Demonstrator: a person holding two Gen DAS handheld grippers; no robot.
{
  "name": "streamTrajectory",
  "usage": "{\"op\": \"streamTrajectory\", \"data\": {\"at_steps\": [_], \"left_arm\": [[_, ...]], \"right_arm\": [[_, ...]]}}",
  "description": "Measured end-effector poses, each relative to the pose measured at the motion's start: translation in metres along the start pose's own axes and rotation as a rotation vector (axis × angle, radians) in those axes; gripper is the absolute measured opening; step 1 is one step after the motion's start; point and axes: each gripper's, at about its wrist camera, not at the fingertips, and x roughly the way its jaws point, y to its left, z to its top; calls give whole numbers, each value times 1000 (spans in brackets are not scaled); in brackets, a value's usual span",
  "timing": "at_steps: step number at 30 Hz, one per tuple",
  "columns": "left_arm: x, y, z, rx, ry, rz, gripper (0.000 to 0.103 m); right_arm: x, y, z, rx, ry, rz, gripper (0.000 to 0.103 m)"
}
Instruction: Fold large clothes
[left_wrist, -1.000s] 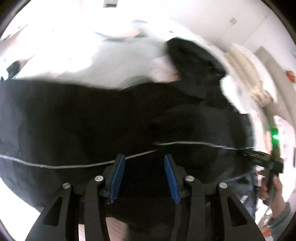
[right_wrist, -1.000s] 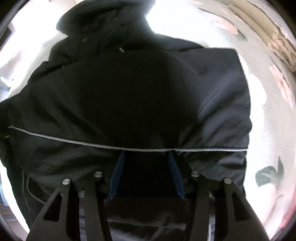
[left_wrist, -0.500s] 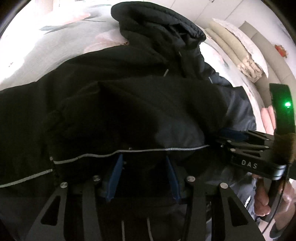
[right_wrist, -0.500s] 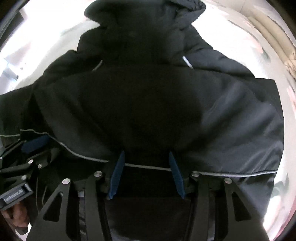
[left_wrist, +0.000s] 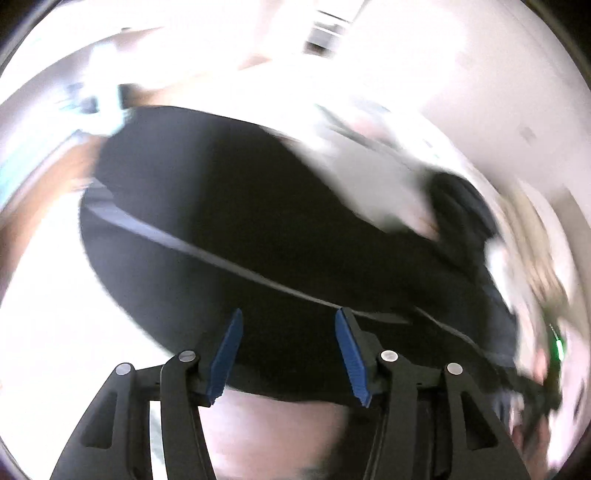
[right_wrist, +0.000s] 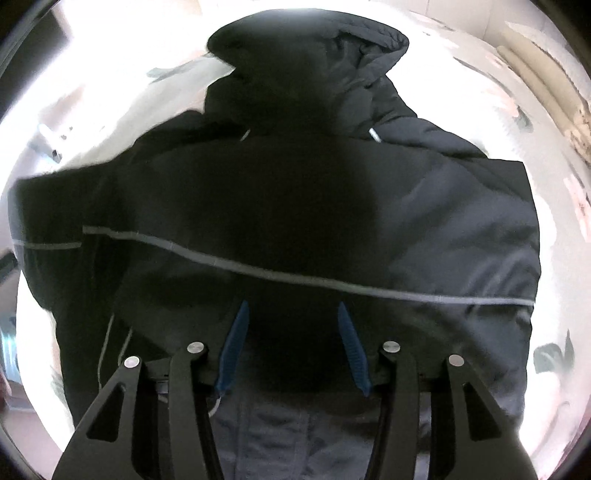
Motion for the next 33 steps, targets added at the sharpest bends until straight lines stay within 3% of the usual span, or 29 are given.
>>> {"op": "streamTrajectory", "data": {"at_steps": [5, 11, 14, 17, 20, 21, 22, 24, 26, 31, 33], "left_arm": [[-10, 116, 39, -293, -116, 96, 57], [35, 176, 66, -457, -103, 54, 57], [53, 188, 71, -479, -77, 102, 57], [70, 197, 72, -492, -37, 84, 58], [73, 190, 77, -446, -49, 103, 56], [73, 187, 79, -429, -56, 89, 31], [72, 184, 80, -416, -64, 71, 18], [63, 180, 82, -398, -89, 71, 14], [41, 176, 75, -407, -126, 92, 13], [-59, 170, 31, -459, -298, 195, 13], [-78, 167, 10, -475, -290, 268, 13]], "right_arm": [[14, 18, -7, -17, 61, -32, 54], [18, 25, 1, -35, 84, -51, 59], [23, 28, 3, -53, 88, -65, 61], [29, 30, 7, -53, 90, -74, 63], [31, 35, 10, -47, 94, -80, 65], [32, 37, 11, -49, 94, -82, 65], [36, 41, 12, -53, 94, -85, 66], [37, 44, 11, -58, 95, -88, 66], [37, 47, 11, -58, 97, -88, 66], [15, 63, 19, -59, 57, -34, 66], [8, 80, 23, -83, 23, 0, 66]]}}
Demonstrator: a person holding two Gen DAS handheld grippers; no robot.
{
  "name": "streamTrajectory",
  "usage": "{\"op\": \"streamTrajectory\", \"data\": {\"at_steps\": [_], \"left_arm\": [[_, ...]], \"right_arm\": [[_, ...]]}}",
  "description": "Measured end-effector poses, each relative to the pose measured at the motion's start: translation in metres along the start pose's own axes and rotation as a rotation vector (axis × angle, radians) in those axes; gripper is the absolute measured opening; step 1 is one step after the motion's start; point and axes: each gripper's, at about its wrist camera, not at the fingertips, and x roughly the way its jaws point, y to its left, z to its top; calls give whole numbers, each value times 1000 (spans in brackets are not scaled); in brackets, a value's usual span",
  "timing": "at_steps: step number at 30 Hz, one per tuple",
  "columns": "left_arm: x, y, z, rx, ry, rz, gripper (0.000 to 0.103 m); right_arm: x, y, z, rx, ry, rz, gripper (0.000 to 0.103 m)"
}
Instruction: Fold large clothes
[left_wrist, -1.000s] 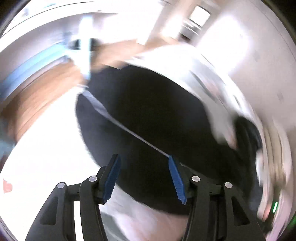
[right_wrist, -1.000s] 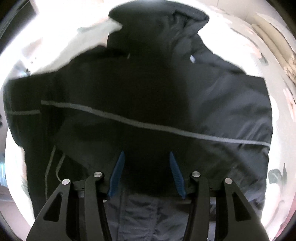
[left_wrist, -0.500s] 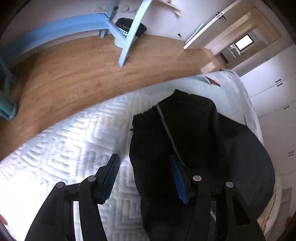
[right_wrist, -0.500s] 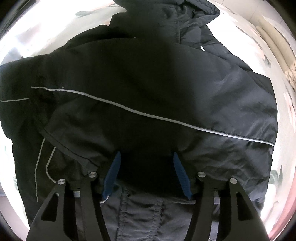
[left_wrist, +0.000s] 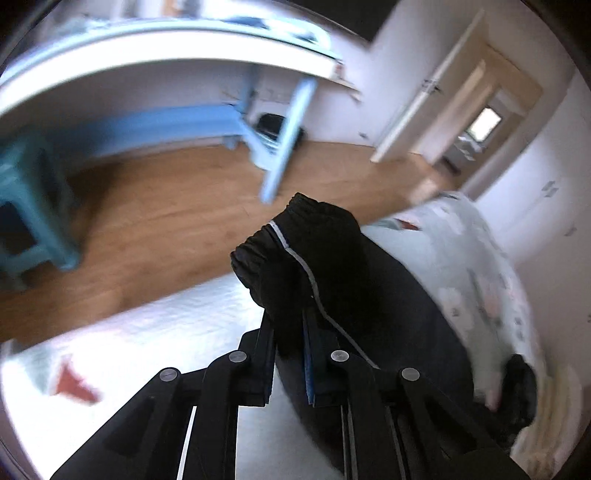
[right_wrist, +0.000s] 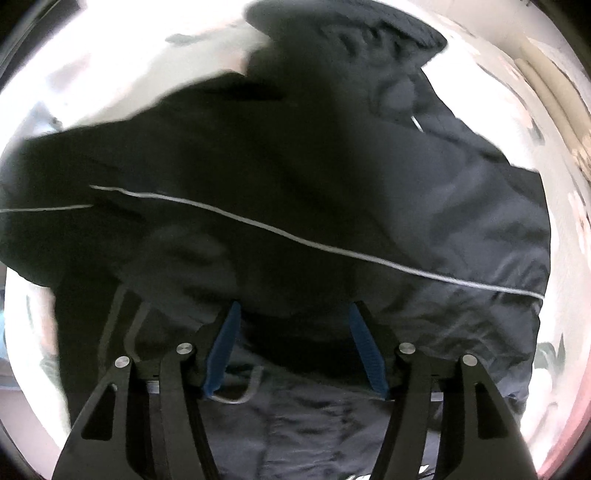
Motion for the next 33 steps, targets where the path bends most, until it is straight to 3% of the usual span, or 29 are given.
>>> {"op": "streamTrajectory", "data": {"at_steps": [4, 7, 10, 13, 18, 21, 24, 27, 29, 30, 31, 33], "left_arm": [[-11, 0, -26, 64, 34, 91, 12], [-36, -18, -39, 121, -11, 61, 12], [-71, -55, -46, 227, -75, 31, 12], [-108, -105, -61, 341, -123, -59, 12], [-163, -208, -122, 567, -156, -259, 10], [-175, -263, -170, 675, -126, -375, 9], [-172, -294, -212, 757, -90, -390, 9], [-156, -282, -220, 688, -8, -347, 15], [-139, -259, -210, 584, 31, -269, 37], [-133, -241, -202, 528, 33, -217, 53], [-128, -222, -193, 476, 22, -175, 61], [-123, -188, -174, 392, 4, -132, 64]], "right_arm": [[16, 25, 11, -21, -10, 55, 65], [56, 35, 9, -43, 52, 25, 62], [55, 42, 12, -78, 37, 15, 62], [36, 27, 10, -25, 20, 110, 60], [-2, -9, -2, 23, -26, 132, 60], [-17, -38, -16, 59, -27, 133, 60], [-26, -65, -33, 76, -24, 116, 60], [-34, -95, -57, 93, -12, 103, 60], [-39, -116, -68, 105, -6, 97, 60], [-38, -123, -72, 110, -1, 93, 60], [-37, -131, -76, 117, 7, 91, 60], [-32, -140, -80, 128, 19, 92, 60]]}}
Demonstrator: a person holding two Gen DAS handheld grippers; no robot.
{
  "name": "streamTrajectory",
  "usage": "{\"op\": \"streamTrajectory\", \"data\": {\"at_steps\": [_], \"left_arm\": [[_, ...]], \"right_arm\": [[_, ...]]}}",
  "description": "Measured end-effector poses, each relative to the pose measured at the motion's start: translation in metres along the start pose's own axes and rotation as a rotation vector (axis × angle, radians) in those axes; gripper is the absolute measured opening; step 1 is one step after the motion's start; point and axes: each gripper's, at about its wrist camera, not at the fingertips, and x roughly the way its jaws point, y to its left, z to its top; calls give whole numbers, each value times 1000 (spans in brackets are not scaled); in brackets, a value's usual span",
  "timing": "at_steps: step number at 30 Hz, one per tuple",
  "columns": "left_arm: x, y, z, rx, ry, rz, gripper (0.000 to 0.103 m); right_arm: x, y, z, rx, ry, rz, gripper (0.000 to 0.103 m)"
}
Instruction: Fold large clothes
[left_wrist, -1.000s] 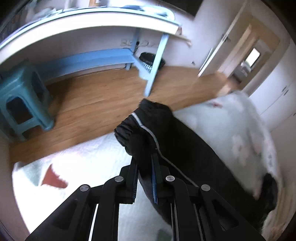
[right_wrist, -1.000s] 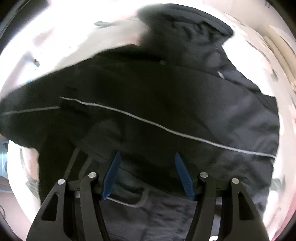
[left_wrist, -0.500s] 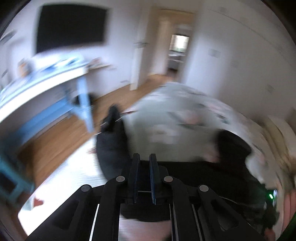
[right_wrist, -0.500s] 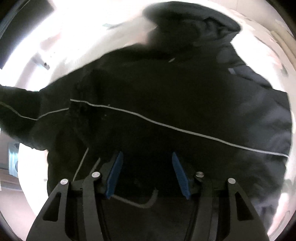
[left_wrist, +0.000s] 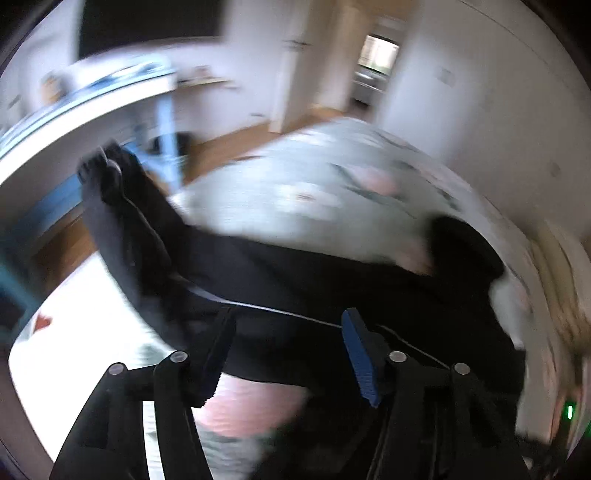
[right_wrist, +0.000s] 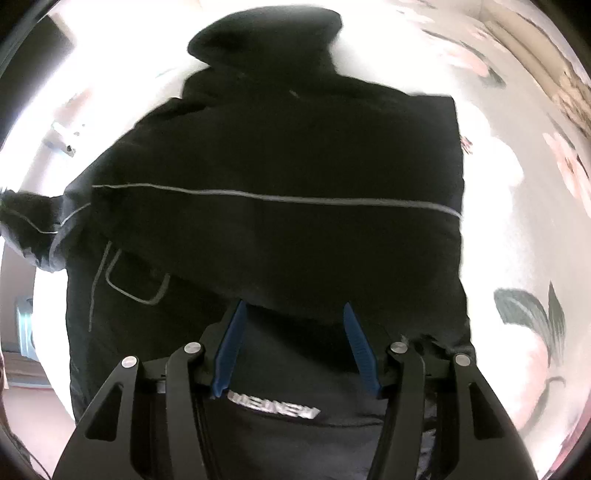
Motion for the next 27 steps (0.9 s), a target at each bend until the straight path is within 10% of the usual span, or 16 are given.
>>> {"op": "streamTrajectory", "data": {"at_steps": [17, 21, 24, 27], "left_arm": [[126, 304, 25, -713, 70, 174, 66], [158, 317, 27, -737, 84, 98, 66], [168, 305, 38, -638, 102, 59, 24], [152, 277, 53, -510, 68, 66, 16]], "right_arm": [[46, 93, 5, -104, 110, 30, 60], [59, 126, 8, -144, 145, 45, 60], [65, 145, 10, -183, 151, 42, 60], [64, 157, 13, -195, 148, 52, 60]]}}
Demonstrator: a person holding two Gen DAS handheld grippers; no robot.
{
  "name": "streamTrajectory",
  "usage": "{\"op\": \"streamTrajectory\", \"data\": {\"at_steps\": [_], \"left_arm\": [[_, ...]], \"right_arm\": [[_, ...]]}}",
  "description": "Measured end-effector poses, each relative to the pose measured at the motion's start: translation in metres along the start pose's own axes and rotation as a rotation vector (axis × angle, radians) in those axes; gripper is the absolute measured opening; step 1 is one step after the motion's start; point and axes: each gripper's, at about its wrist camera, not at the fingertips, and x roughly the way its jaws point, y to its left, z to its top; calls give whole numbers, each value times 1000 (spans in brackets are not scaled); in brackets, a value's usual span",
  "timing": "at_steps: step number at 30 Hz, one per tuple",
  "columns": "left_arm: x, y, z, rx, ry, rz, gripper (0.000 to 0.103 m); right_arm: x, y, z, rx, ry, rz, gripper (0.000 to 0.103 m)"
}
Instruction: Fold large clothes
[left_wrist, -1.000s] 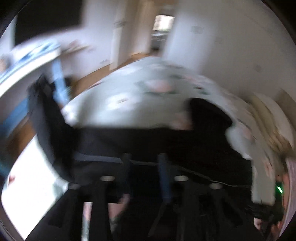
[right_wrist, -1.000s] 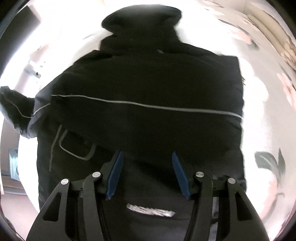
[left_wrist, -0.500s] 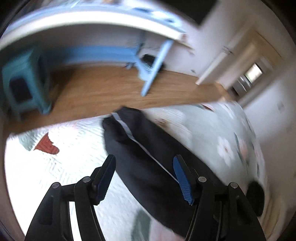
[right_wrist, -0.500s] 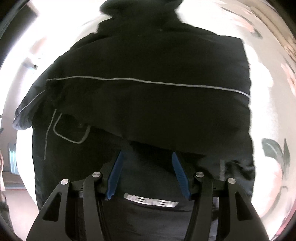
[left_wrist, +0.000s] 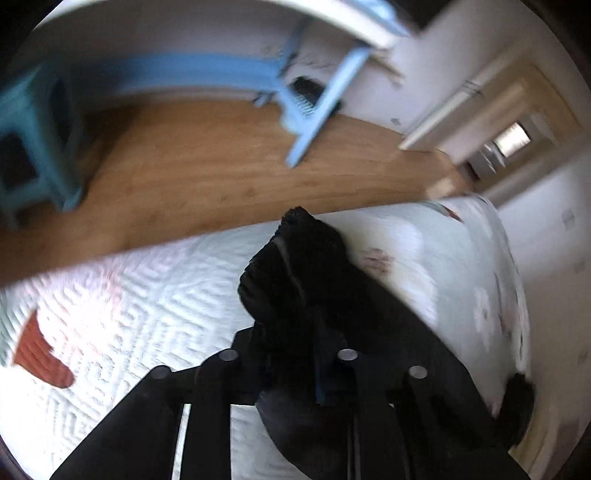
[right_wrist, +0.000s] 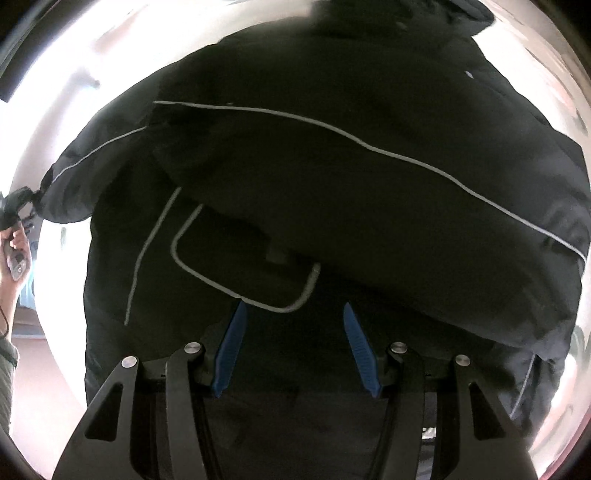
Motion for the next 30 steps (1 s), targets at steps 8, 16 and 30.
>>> {"op": "streamTrajectory", "data": {"at_steps": [8, 16, 30], "left_arm": [[-100, -169, -82, 519, -41, -328, 14], [-83, -329, -256, 924, 151, -604, 14], [-14, -333, -356, 882, 603, -660, 74]], "right_arm": [[-21, -4, 14, 46, -73, 36, 60], [-41, -41, 4, 124, -118, 46, 60], [-48, -106, -7, 275, -150, 147, 60]]}}
